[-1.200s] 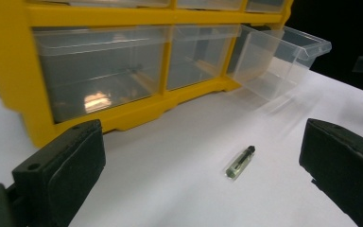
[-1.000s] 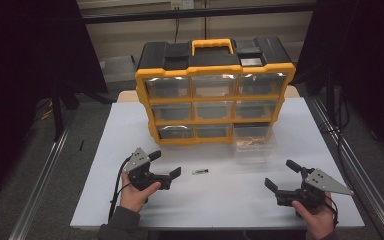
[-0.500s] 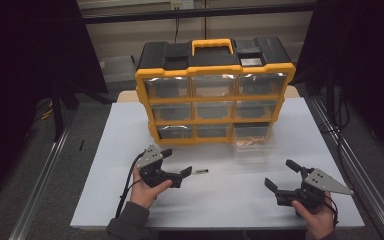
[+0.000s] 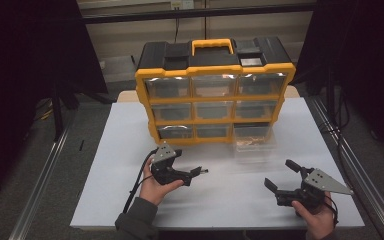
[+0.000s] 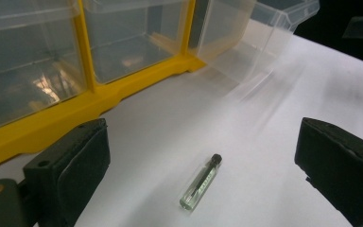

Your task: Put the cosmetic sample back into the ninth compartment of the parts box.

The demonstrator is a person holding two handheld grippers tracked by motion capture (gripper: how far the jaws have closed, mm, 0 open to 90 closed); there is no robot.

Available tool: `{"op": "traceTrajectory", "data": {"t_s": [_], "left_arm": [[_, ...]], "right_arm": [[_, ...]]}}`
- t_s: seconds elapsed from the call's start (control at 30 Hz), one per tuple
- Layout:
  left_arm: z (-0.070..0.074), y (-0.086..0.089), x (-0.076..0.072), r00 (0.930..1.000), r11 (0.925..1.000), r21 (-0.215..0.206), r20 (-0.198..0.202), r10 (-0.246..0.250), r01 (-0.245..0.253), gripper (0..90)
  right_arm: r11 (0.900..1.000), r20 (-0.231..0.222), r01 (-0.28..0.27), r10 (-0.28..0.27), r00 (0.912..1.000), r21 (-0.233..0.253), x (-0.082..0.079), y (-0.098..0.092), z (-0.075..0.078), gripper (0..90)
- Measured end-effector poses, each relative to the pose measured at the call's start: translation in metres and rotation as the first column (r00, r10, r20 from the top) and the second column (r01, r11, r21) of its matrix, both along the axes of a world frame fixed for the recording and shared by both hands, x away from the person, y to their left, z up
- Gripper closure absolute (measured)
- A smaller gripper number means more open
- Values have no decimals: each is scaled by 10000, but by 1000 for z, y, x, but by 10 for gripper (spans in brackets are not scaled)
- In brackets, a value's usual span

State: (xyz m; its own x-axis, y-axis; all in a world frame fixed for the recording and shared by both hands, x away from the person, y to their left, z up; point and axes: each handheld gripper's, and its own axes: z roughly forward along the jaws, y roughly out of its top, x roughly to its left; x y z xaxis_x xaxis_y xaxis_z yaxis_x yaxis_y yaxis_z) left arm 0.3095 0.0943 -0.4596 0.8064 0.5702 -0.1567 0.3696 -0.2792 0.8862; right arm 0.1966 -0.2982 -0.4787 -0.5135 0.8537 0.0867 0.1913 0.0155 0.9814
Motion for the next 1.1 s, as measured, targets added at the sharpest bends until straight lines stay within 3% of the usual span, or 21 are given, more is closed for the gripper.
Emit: {"op": "traceTrajectory", "data": {"t_s": [0.2, 0.43, 0.63, 0.73, 0.77, 0.87, 1.07, 1.1], "left_arm": [[0, -4, 3, 9992, 9990, 298, -228, -331, 338, 144], [1, -9, 8, 9947, 9897, 1132, -637, -804, 872, 254], [1, -9, 11, 9933, 9878, 1245, -786, -843, 937, 368], [3, -13, 12, 9910, 9773, 1777, -886, -1005, 1150, 407], [3, -15, 12, 9891, 9773, 1688, -943, -1134, 1282, 418], [5, -19, 13, 9866, 9702, 1932, -996, -1292, 1466, 457], [4, -23, 17, 9828, 9665, 1990, -1204, -1403, 1623, 531], [4, -24, 16, 9861, 9623, 2304, -1143, -1209, 1447, 556]], "right_arm": [[10000, -56, -81, 81, 10000, -48, 0, 0, 0, 8], [9999, -73, -91, 91, 9999, -62, 0, 0, 0, 9], [10000, -32, -59, 59, 10000, -55, 0, 0, 0, 9], [10000, -38, -74, 74, 10000, -24, 0, 0, 0, 9], [10000, -14, -67, 67, 10000, -47, 0, 0, 0, 9], [10000, 10, -64, 65, 10000, -29, 0, 0, 0, 9], [9999, -2, -94, 94, 10000, -35, 0, 0, 1, 9], [9999, 7, -100, 100, 10000, -54, 0, 0, 1, 9]]}}
